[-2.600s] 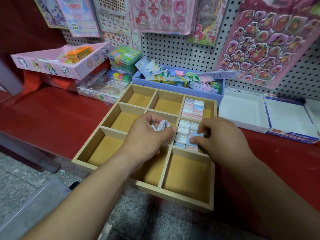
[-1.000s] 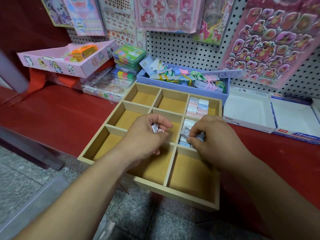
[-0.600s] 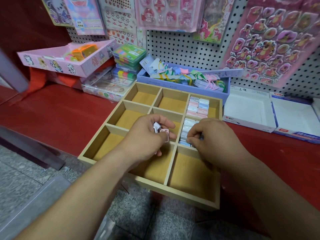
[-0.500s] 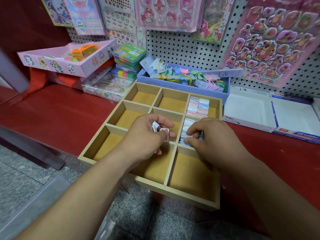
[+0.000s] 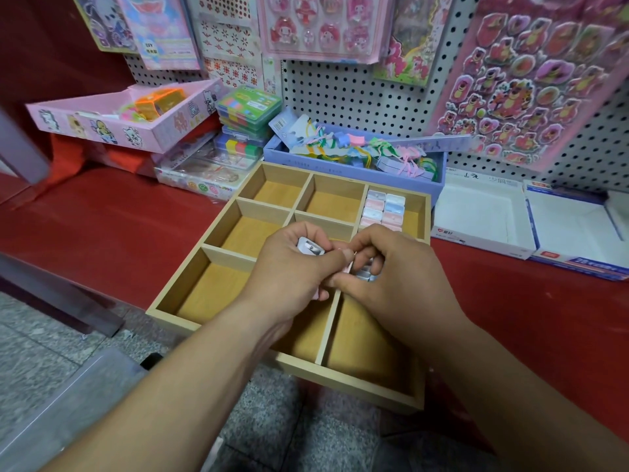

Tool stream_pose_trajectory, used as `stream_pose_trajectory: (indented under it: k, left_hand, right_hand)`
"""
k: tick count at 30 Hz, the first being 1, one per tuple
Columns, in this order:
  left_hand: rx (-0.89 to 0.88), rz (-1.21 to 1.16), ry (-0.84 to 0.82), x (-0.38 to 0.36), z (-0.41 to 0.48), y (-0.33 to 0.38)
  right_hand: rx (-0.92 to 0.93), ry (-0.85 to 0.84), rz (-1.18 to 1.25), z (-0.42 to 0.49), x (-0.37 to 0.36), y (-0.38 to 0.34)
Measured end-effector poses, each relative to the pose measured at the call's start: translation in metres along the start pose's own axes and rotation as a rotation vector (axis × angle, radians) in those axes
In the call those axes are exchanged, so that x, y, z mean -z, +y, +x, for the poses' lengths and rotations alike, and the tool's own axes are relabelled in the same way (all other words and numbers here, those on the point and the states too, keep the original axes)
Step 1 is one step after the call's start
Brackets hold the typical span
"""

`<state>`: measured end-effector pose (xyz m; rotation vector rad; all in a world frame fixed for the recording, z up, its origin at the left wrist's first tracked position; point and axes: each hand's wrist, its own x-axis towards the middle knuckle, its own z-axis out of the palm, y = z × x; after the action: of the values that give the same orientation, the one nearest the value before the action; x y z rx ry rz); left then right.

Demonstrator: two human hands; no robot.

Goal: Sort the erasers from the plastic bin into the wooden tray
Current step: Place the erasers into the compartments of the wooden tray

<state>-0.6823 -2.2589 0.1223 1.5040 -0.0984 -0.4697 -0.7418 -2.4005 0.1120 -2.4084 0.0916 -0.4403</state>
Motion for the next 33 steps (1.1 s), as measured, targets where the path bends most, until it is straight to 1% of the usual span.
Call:
stream_pose_trajectory:
  k: [3,5,7,10,12,15,20,25,30,33]
  left_hand:
    - [-0.007,0.026,0.014,-0.002,0.0,0.002]
    - [-0.024,0.059,0.04,-0.001,0.001,0.003]
    - [-0.024,0.09,0.043,0.002,0.002,0.005]
    - [0.0,0.133,0.03,0.006,0.003,0.005]
    - [-0.018,0.185,0.011,0.008,0.004,0.005]
    - [-0.054,0.239,-0.006,0.01,0.004,0.005]
    - [-0.084,0.297,-0.024,0.013,0.007,0.0]
    - [-0.102,0.296,-0.015,0.012,0.01,-0.004]
    - [-0.083,0.289,-0.044,0.012,0.008,-0.004]
    - [-0.073,0.254,-0.011,0.012,0.008,-0.001]
  right_hand:
    - [0.026,-0.022,-0.058,0.0,0.002,0.003]
    - [0.008,-0.041,-0.076,0.001,0.01,0.01]
    - [-0.064,-0.036,-0.057,0.002,0.021,0.022]
    - [-0.208,-0.044,0.068,0.003,0.037,0.037]
    - [-0.252,-0.078,0.096,0.003,0.043,0.041]
    - [-0.227,-0.153,-0.019,0.001,0.044,0.04]
    - [-0.19,-0.234,-0.134,0.003,0.039,0.037]
    - [-0.122,-0.276,-0.192,0.007,0.035,0.035]
    - [-0.13,-0.266,-0.249,0.009,0.034,0.039]
    - [-0.134,-0.256,-0.247,0.009,0.031,0.039]
